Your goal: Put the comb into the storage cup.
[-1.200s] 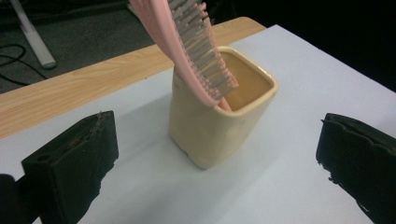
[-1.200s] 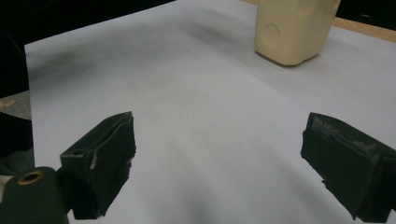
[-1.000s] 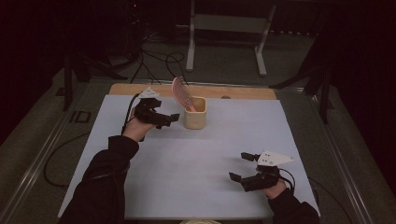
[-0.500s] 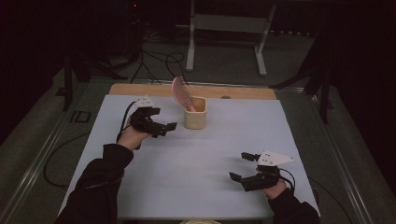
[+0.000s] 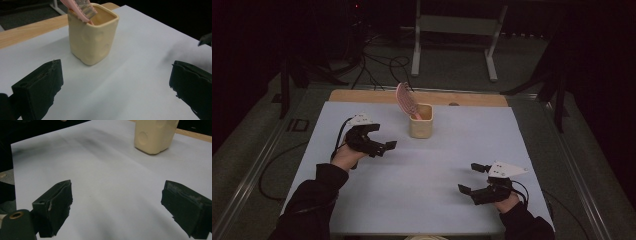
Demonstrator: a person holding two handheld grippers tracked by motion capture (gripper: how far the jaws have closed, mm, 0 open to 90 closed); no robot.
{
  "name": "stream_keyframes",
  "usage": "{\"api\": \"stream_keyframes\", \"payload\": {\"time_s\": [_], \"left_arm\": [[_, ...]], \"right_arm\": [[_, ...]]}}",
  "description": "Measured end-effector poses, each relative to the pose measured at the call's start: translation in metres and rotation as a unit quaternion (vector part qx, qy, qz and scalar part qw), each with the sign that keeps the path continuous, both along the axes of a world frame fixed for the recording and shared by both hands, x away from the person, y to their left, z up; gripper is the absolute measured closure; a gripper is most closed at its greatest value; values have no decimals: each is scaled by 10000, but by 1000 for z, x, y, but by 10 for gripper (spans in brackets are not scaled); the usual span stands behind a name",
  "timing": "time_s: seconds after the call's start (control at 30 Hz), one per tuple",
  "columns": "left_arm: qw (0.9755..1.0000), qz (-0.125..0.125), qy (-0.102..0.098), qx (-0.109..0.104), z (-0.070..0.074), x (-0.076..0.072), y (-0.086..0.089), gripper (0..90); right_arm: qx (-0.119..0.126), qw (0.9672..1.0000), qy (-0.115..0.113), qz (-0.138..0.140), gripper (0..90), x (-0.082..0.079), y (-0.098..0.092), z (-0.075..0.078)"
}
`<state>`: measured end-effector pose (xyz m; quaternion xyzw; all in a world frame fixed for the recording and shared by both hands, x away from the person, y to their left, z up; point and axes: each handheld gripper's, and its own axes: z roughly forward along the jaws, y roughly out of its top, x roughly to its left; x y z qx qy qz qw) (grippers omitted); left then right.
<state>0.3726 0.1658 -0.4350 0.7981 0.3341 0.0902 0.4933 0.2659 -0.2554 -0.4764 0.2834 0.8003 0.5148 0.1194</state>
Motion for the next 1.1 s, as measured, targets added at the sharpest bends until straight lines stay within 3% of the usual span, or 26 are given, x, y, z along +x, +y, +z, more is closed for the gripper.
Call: {"api": "stream_keyframes", "payload": {"time_s": [0.43,1.1], "left_arm": [[9999,-114,3,5,-21,-28,16,0],[9998,-192,-12,56,-42,-56,29,0]], "right_arm": [[-43,10000,15,4,97,1,0,-1],[-40,10000,-9,34,98,1,3,1]]}}
